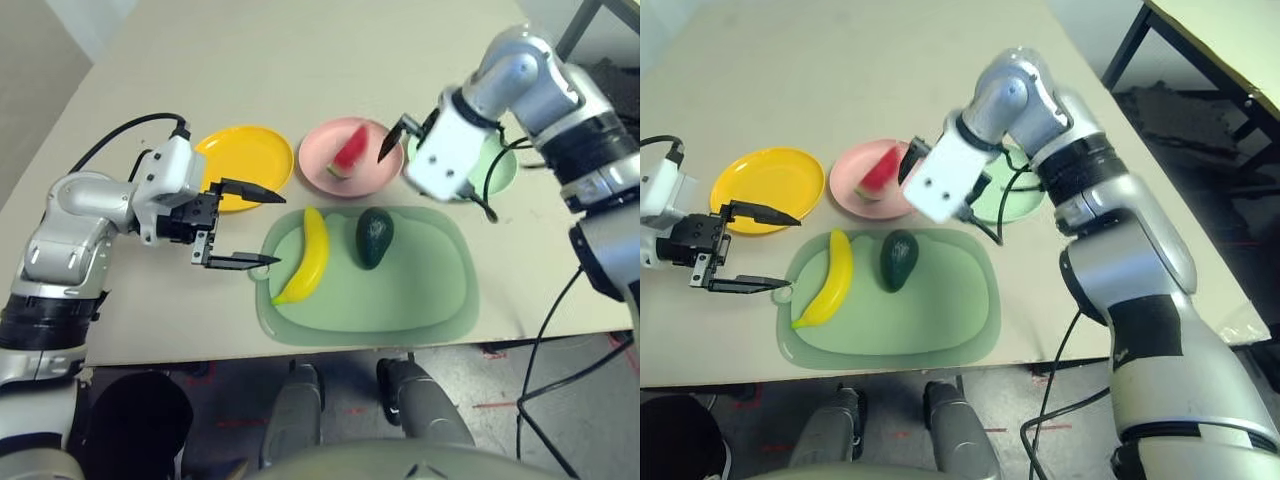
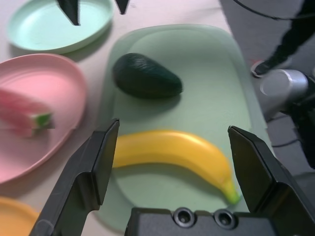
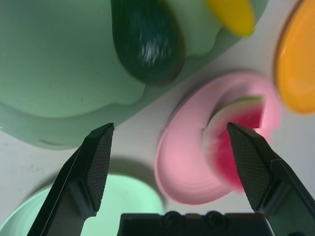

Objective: Place the fruits into color-matched plates.

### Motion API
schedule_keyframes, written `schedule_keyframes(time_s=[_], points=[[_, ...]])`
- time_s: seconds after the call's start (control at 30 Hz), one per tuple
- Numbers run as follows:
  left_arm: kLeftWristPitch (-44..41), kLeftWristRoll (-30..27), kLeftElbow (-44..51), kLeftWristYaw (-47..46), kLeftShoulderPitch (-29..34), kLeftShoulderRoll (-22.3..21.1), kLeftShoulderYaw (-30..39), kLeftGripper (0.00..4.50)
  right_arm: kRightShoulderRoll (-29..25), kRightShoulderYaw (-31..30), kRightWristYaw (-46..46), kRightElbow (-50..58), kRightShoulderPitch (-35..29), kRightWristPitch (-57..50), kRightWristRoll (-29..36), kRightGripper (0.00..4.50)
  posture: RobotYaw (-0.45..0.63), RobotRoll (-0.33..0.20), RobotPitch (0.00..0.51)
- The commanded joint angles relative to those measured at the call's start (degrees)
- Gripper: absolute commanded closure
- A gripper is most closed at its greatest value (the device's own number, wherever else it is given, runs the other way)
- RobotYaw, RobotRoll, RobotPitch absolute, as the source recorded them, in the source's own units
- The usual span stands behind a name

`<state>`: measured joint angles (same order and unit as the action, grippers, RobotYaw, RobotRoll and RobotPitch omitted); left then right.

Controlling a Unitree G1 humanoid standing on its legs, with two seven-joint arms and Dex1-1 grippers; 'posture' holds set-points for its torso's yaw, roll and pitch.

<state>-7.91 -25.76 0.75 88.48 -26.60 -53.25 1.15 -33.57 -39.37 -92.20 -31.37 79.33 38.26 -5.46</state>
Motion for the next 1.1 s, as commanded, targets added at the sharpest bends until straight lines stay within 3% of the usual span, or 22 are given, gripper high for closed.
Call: schedule_keyframes(time_s=[0.03,0.53,1.1], points=[[1.62,1.30,0.71,1.99,0.66,-1.70,-0.92,0.00,-0.16,-2.02,-0.30,4.33,-2.01,-2.44,1.70,0.04,-0.03,0.000,0.212],[4.69,4.43,0.17,2.09,1.10,-2.76,-1.21,0.00,0.86,-3.23,-0.30,6.99,-5.61,-5.12,0.56,0.04,-0.02,0.000,0.222],[5.24,5.72,-0.79,0.22,-0.04,-2.44,-1.86,0.00,7.14,-2.04,0.28,0.46,-6.73,-3.62,-4.20,0.04,-0.01,0.000,0.232]])
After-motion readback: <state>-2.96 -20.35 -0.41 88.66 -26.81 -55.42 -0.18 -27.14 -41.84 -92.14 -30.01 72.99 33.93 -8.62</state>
